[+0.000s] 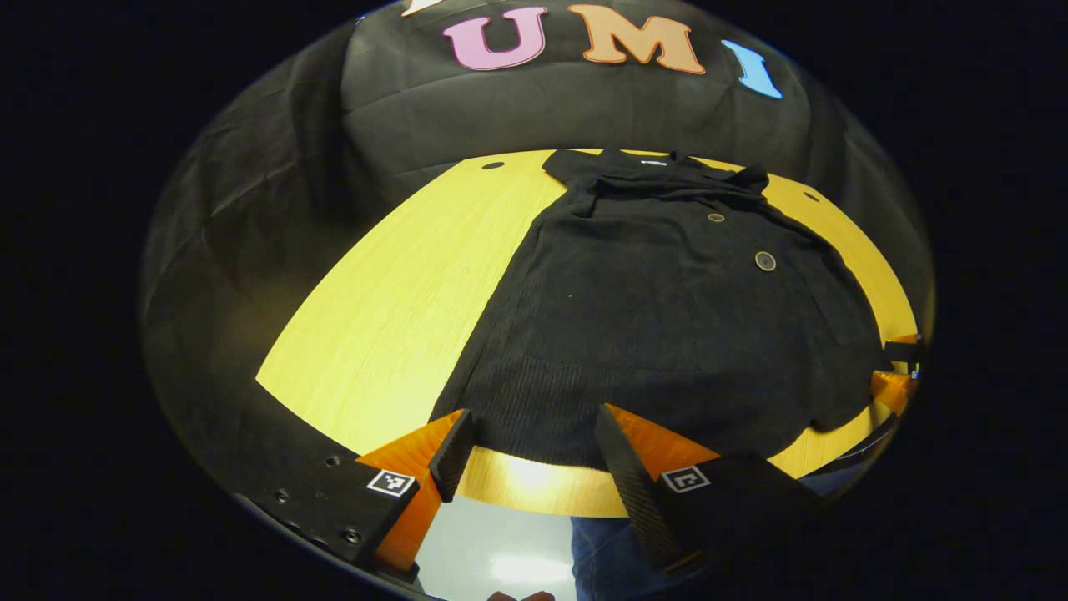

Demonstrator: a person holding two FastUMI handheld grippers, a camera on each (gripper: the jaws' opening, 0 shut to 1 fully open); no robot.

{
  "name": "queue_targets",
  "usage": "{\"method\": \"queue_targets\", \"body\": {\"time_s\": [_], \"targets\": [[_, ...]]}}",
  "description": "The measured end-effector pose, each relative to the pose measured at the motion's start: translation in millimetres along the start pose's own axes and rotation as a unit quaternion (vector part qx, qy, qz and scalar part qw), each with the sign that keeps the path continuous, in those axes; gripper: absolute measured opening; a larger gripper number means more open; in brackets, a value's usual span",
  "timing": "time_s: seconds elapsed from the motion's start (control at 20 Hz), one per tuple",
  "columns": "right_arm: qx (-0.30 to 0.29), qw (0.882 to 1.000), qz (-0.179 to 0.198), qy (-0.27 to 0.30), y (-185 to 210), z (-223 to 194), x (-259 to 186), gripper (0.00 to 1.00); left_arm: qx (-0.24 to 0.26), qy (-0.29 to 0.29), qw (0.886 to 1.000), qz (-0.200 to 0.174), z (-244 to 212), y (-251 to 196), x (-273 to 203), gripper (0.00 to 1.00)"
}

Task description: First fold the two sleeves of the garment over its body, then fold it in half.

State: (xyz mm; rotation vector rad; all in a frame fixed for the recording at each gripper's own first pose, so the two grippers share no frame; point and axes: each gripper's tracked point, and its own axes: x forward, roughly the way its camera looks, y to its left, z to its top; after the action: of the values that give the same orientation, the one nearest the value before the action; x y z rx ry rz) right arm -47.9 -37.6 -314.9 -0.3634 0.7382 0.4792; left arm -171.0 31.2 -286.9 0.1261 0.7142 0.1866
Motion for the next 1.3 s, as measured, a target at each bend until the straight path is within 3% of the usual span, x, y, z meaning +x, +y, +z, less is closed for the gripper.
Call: {"method": "queue_targets", "body": {"time_s": [0.15,0.3,0.4,0.45,0.5,0.55,0.6,0.65,0.75,0.85,1.15,1.2,1.3], "targets": [[0.001,1.0,0.0,0.001,1,-1,0,0.98,-0.052,-0.01,0.999,-0.014,-1,-4,1,0.89],[-0.008,1.0,0.011,0.001,12,-1,0,0.87,-0.036,-0.016,0.999,-0.023,-3,-11,3,0.89],[-0.018,1.0,0.015,-0.004,22,-1,1,0.63,-0.029,-0.024,0.999,-0.037,-3,-18,3,0.72],[-0.022,1.0,0.014,-0.006,24,-2,1,0.54,-0.031,-0.024,0.998,-0.04,-2,-21,3,0.59],[-0.02,1.0,0.015,-0.007,26,-2,1,0.46,-0.033,-0.023,0.998,-0.044,0,-23,2,0.55],[-0.015,1.0,0.015,-0.007,26,-2,1,0.38,-0.034,-0.021,0.998,-0.048,-2,-26,3,0.42],[-0.012,1.0,0.016,-0.004,26,-2,1,0.33,-0.035,-0.019,0.998,-0.056,-1,-29,2,0.37],[-0.008,1.0,0.03,-0.002,32,0,2,0.33,-0.042,-0.017,0.997,-0.061,-1,-32,1,0.25],[-0.014,0.999,0.032,0.009,34,-1,2,0.16,-0.042,-0.014,0.997,-0.061,-1,-34,1,0.04],[-0.031,0.999,0.03,0.016,36,2,4,0.11,-0.033,-0.007,0.998,-0.057,-1,-34,3,0.0],[-0.026,0.999,0.036,0.024,40,6,3,0.11,-0.018,0.014,0.998,-0.054,-1,-33,2,0.0],[-0.022,0.999,0.038,0.026,40,8,3,0.06,-0.016,0.019,0.998,-0.058,0,-34,2,0.0],[-0.02,0.999,0.038,0.028,42,13,-1,0.06,-0.015,0.019,0.998,-0.066,6,-35,0,0.0]]}}
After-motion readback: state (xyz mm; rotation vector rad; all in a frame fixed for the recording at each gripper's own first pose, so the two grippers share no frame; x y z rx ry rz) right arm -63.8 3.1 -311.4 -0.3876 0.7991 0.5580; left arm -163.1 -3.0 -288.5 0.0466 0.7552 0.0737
